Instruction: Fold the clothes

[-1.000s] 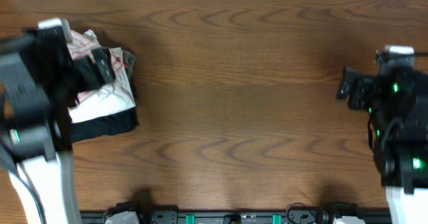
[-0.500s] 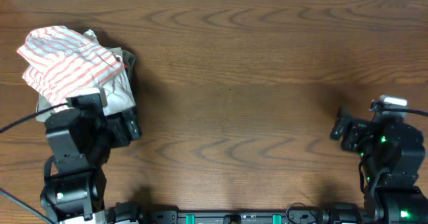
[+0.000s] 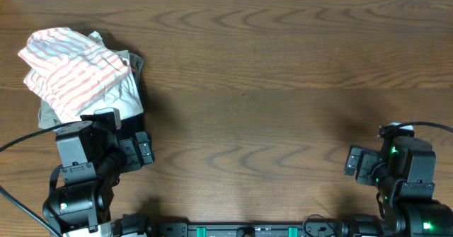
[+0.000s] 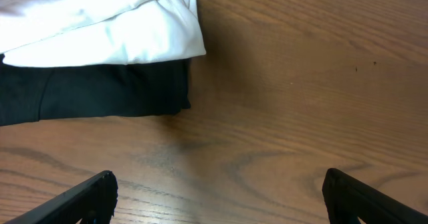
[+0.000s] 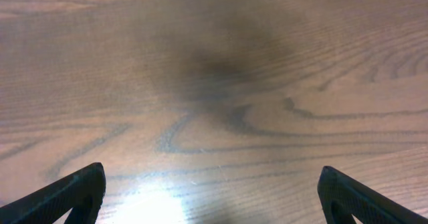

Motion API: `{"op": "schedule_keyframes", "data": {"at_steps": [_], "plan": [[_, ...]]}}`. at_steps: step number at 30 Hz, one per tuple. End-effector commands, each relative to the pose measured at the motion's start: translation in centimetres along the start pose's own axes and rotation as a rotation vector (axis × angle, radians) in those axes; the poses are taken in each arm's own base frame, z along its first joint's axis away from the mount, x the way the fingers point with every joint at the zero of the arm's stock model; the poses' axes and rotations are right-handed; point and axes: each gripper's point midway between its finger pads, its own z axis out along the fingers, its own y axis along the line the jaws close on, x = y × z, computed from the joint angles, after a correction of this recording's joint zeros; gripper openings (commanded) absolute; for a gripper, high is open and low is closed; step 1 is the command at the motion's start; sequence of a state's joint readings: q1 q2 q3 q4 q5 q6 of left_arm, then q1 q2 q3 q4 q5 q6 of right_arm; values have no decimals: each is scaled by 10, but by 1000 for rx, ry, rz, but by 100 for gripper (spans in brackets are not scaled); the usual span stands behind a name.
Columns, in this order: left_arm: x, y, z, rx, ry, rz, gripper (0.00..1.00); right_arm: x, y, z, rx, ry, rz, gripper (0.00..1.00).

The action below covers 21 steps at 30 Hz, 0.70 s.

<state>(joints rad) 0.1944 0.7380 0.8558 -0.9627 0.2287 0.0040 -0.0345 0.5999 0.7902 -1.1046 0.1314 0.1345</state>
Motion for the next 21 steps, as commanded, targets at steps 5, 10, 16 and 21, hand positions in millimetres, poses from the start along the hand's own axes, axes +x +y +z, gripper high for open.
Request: {"op": "schedule_keyframes", "data": {"at_steps": [5,10,16,21], "plan": [[-1,0,-1,-3,0,6,98,3,-2,-19,-21,-105,35,99],[-1,0,-1,-3,0,6,98,2,-3,-30,-45,-270,55,99],[-1,0,-1,-3,0,6,98,-1,-1,-16,-76,-483,82,99],[-1,0,-1,-3,0,6,98,-20,15,9,-128,-604,25,99]]}}
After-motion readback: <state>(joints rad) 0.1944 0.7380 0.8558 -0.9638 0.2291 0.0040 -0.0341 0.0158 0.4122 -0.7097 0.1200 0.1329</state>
